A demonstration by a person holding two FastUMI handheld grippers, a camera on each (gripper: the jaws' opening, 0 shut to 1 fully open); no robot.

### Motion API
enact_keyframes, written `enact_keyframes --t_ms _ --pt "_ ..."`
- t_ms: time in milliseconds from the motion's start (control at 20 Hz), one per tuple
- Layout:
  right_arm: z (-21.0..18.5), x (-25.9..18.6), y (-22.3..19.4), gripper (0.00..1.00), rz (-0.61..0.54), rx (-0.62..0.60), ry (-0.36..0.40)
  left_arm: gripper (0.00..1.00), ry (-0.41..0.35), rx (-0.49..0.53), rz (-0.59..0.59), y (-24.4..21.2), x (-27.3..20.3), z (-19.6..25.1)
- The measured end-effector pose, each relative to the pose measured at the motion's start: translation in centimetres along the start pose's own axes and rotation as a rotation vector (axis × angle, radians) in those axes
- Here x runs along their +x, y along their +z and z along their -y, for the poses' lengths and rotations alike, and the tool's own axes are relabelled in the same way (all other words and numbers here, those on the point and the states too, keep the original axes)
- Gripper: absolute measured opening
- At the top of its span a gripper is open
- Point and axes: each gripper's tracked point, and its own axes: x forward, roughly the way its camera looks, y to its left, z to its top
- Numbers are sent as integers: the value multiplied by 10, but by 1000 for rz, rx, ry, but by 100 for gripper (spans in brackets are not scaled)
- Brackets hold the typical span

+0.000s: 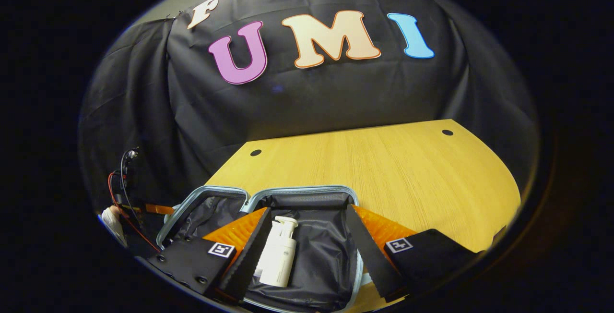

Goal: First open the suitcase, pack the skin care products into it, and then close the suitcase.

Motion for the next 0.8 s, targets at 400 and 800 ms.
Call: enact_keyframes --t_ms 400,800 --pt "-27 4 9 98 37 -57 53 12 -67 -11 -92 -20 19 7" --pt "4 -19 27 98 81 -75 97 6 -10 67 85 33 -61 36"
